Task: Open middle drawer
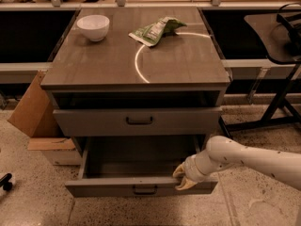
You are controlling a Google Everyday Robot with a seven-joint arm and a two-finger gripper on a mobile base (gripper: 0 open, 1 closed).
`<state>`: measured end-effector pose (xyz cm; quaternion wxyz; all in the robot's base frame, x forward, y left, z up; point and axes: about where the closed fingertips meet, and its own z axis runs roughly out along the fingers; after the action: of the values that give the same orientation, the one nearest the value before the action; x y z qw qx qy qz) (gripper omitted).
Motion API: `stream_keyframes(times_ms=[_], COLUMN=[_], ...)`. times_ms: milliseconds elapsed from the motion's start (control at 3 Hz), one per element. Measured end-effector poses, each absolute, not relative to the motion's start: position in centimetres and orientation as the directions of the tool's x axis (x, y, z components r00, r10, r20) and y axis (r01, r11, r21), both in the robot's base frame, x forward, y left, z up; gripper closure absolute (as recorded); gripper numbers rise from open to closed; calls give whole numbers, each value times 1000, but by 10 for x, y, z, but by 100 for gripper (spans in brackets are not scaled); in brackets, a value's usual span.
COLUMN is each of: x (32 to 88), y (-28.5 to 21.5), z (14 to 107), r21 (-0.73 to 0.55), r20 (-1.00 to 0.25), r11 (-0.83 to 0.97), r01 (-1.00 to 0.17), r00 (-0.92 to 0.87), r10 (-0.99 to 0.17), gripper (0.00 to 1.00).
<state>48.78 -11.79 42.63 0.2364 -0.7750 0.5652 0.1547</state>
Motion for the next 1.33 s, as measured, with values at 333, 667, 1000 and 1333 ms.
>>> stream_keyframes(times_ms=[333, 667, 1000, 1333], x=[487, 487, 487, 487], y=[-117, -117, -117, -117], z=[426, 426, 426, 426], r21=[-190, -190, -190, -190], r20=[-508, -508, -508, -508], r11=[-250, -250, -250, -250], r01=[-949, -949, -949, -949], r00=[313, 313, 313, 313], r10=[-802, -802, -802, -802], gripper=[84, 61, 38, 15])
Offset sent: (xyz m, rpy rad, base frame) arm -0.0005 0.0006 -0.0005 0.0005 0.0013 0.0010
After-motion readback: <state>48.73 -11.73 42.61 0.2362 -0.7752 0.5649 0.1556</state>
